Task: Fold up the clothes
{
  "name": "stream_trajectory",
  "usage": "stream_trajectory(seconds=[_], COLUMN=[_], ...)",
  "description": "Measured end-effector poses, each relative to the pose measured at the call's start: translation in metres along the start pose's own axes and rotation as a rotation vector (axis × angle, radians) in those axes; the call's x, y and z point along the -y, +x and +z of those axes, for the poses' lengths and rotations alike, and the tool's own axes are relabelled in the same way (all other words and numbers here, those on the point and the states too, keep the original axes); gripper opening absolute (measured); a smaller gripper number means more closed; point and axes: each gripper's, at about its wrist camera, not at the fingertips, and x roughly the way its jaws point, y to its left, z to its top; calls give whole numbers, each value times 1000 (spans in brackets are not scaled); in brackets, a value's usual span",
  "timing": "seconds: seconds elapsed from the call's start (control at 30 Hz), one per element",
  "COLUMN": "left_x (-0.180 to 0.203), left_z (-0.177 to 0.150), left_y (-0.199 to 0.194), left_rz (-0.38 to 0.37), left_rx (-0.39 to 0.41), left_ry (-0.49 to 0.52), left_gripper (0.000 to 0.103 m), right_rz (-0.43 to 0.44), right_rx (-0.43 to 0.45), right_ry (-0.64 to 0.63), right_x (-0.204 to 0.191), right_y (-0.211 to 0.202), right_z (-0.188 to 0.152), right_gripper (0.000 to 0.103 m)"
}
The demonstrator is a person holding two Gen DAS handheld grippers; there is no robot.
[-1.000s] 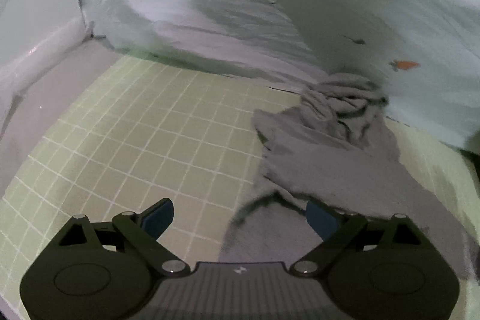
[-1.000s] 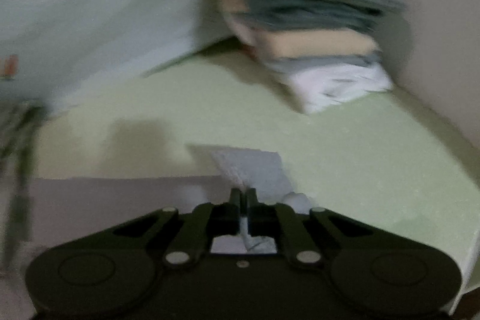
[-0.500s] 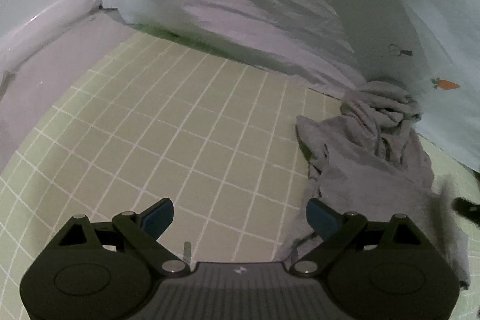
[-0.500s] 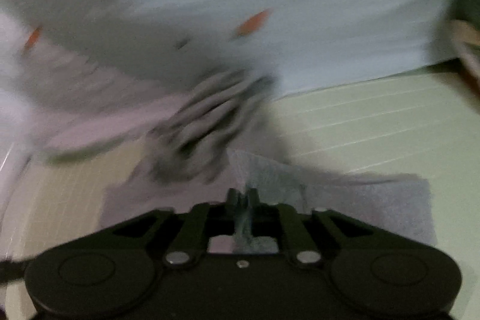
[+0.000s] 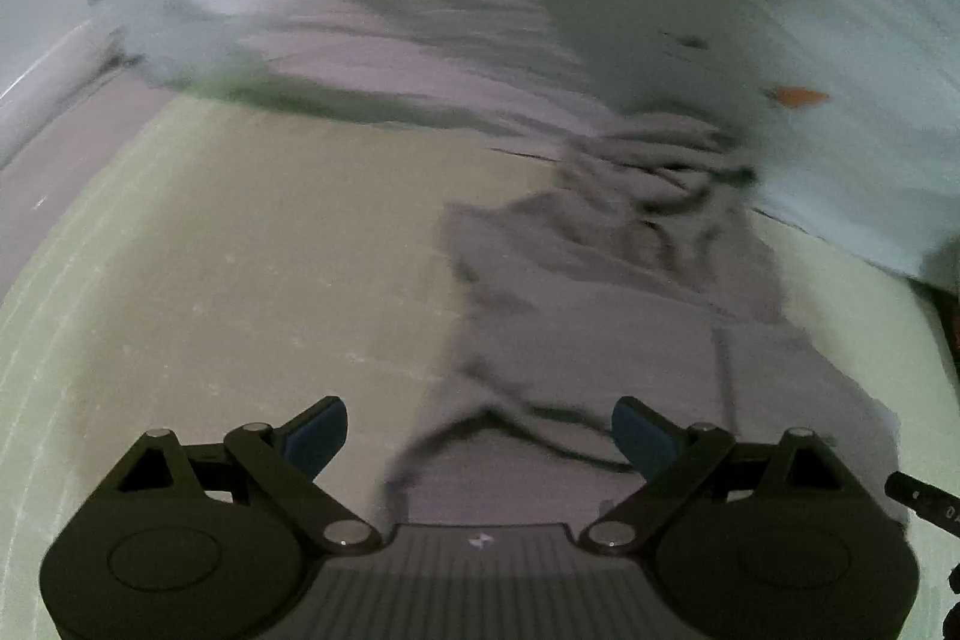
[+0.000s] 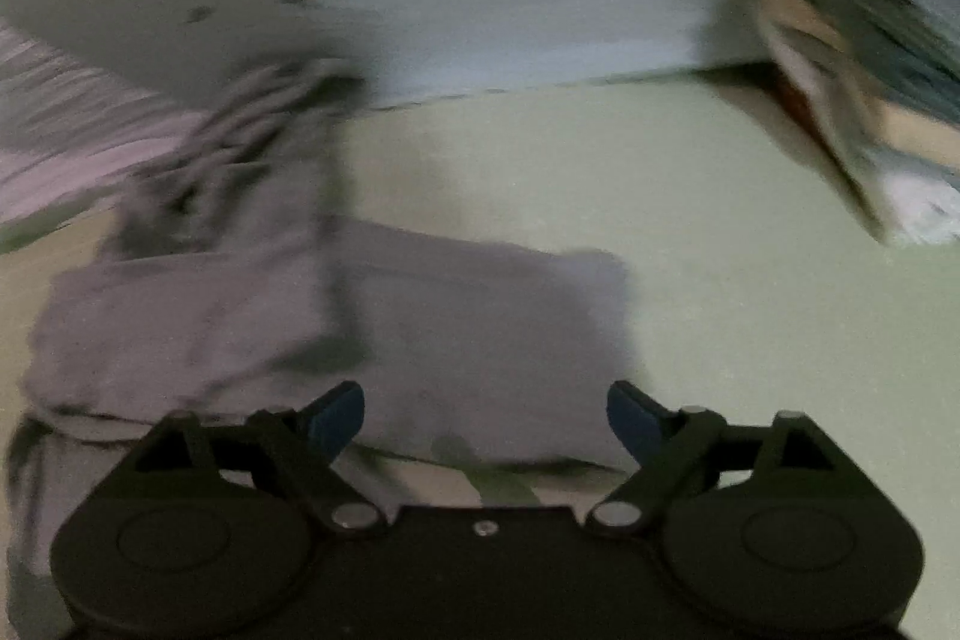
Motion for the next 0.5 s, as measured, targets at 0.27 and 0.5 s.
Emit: stream_trajectory(seconds=[0.27,0.5], left_x=[91,129], left_z=[17,29], left_y=[44,108], left_rz=[-106,-180], left_rx=[-46,-180], left_ry=[165,199], left_gripper=[93,74], right_rz=[-74,-99], right_rx=[-34,-58], right_ry=[159,158], right_x=[76,90], right_y=[30,63], right_z=[2,13], right_gripper=[92,92])
